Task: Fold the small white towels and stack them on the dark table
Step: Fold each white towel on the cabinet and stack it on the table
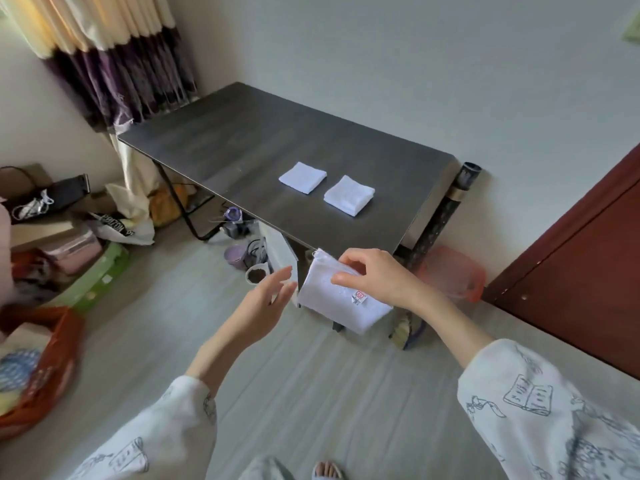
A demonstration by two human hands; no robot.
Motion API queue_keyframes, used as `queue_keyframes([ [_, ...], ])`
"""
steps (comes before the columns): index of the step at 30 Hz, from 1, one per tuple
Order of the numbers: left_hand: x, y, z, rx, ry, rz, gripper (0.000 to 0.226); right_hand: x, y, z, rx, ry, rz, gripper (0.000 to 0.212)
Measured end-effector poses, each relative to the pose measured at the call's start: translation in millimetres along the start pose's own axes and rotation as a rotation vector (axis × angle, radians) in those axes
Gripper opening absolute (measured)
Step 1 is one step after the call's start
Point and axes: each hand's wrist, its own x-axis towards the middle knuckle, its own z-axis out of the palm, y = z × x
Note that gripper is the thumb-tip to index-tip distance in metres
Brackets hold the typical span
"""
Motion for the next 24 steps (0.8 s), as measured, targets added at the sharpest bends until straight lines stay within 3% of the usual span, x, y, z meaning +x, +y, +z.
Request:
queue_keyframes([
  [3,59,-9,-23,-0.104,-0.027,0.04,0.037,68,-6,-6,0.016,-0.042,-0.007,0.017],
  [7,144,-36,-58,-0.192,-0.102,0.111,0.06,158,-9,-4,0.006,-0.053,0.013,0.017],
  [9,187,-53,-76,-0.15,-0.111,0.115,0.045,202,-10,2,0.01,-0.04,0.036,0.017],
  [11,225,-65,-94,-0.13,-0.115,0.138,0.014,243,-13,6,0.031,-0.022,0.077,0.016],
  [18,339,-86,-134,-0.113,-0.183,0.14,0.012,345,-14,3,0.14,0.04,0.251,0.021],
  [24,423,-91,-120,-0.042,-0.307,0.063,0.017,395,35,-12,0.382,0.017,0.504,0.028],
])
